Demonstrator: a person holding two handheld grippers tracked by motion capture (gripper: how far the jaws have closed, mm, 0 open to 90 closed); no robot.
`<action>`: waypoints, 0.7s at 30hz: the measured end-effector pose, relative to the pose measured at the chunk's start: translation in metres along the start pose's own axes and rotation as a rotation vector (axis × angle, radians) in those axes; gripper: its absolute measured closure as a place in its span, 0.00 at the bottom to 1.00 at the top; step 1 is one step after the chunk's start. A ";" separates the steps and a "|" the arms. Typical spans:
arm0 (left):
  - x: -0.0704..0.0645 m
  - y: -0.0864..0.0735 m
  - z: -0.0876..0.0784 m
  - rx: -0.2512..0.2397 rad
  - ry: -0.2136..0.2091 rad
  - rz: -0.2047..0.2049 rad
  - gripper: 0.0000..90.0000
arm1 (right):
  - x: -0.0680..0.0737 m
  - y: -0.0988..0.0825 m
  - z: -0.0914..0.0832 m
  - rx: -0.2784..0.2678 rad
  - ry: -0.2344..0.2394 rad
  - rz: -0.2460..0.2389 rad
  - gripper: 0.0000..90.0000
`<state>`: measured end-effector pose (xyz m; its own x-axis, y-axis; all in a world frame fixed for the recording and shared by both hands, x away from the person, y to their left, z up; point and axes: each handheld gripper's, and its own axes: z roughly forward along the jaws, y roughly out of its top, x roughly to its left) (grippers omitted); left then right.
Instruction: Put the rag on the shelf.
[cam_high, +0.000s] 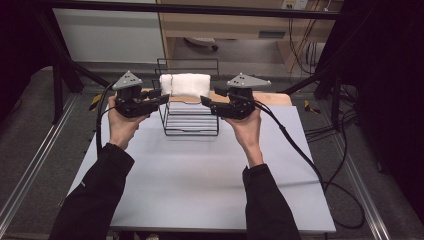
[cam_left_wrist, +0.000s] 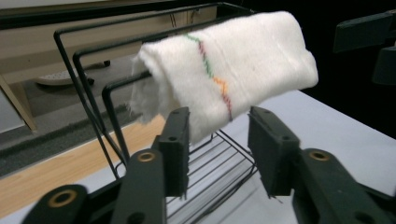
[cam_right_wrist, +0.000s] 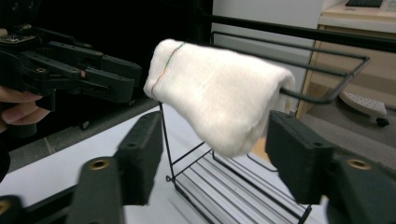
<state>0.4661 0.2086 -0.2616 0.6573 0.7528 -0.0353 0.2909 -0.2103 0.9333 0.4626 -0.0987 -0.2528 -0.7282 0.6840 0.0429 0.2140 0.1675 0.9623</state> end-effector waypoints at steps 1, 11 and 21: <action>0.000 -0.003 -0.002 0.008 -0.002 0.002 0.61 | 0.000 -0.002 -0.002 0.005 0.001 0.002 0.37; 0.003 -0.044 -0.015 0.085 -0.040 -0.016 0.32 | -0.012 -0.034 -0.028 0.033 0.005 0.035 0.12; 0.004 -0.098 -0.024 0.153 -0.034 -0.020 0.13 | -0.022 -0.074 -0.051 0.094 0.020 0.057 0.03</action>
<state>0.4237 0.2476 -0.3444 0.6724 0.7371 -0.0680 0.4056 -0.2900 0.8668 0.4295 -0.1625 -0.3112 -0.7259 0.6801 0.1027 0.3147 0.1956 0.9288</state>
